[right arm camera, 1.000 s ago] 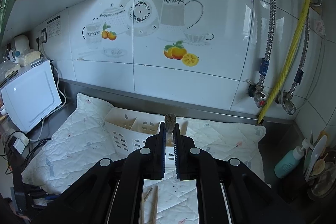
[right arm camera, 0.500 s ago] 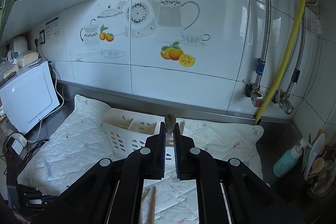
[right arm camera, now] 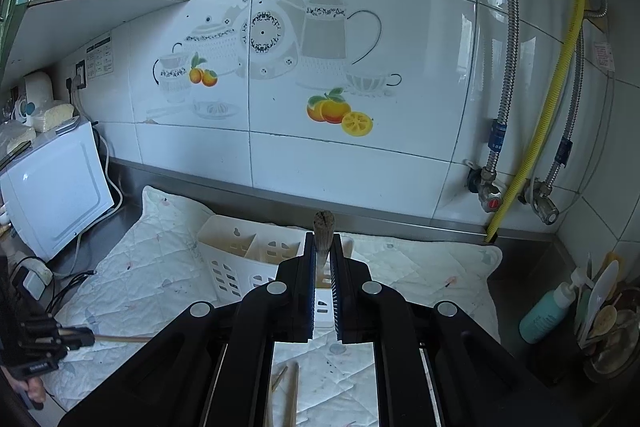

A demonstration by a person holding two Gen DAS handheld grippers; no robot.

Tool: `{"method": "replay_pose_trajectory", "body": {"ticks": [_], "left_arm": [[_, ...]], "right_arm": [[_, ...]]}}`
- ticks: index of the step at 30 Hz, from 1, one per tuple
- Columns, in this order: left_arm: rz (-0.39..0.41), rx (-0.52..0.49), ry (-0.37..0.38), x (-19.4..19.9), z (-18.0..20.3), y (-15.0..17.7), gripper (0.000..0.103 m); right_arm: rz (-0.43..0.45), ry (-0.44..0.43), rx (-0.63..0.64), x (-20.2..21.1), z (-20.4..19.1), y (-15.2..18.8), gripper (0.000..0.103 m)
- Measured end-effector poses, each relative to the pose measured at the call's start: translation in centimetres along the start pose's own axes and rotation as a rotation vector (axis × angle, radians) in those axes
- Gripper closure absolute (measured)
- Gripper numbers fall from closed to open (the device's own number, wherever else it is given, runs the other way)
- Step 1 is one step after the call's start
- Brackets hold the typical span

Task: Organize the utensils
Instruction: 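Lift the held chopsticks and carry both tools over the white utensil holder, then lower the chopsticks into the holder and open the right tool while the left tool opens too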

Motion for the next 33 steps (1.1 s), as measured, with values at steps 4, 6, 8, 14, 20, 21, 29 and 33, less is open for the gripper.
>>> {"method": "replay_pose_trajectory", "body": {"ticks": [4, 6, 8, 14, 20, 21, 29, 33], "left_arm": [[-0.003, -0.030, -0.008, -0.5, 0.0, -2.4, 0.098], [-0.004, -0.034, -0.013, -0.8, -0.2, -3.3, 0.098], [0.011, -0.026, -0.010, -0.7, -0.4, -4.2, 0.098], [0.064, -0.037, -0.009, -0.1, -0.2, -7.7, 0.098], [0.094, -0.087, -0.019, 0.4, 0.7, -10.9, 0.098], [0.099, -0.091, -0.020, 0.5, 0.8, -11.3, 0.098], [0.180, -0.149, -0.056, 2.1, 1.6, -16.5, 0.098], [0.243, -0.173, -0.075, 3.8, 1.9, -19.6, 0.098]], "right_arm": [[-0.015, 0.016, 0.013, -1.1, -0.1, -0.2, 0.096], [-0.030, 0.019, 0.015, -1.8, -0.1, -0.4, 0.096], [-0.040, 0.030, 0.016, -2.5, 0.0, -0.4, 0.096], [-0.094, 0.039, 0.006, -5.1, 0.2, -0.3, 0.096], [-0.090, 0.041, -0.002, -6.0, 0.3, -0.3, 0.080], [-0.081, 0.043, 0.001, -5.8, 0.2, -0.3, 0.075], [-0.002, 0.053, 0.045, -2.1, 0.2, 0.0, 0.061], [0.015, 0.047, 0.040, -0.2, 0.8, 0.9, 0.060]]}}
Point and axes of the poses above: each gripper's, at about its wrist camera, not at the fingertips, and x roughly against the way its jaws point, z to its right, y to its underside, the point moved 4 cm from there along -x, roughly the way its jaws point, and after that the axes turned 15 degrees about -x, right-handed, at the moved point
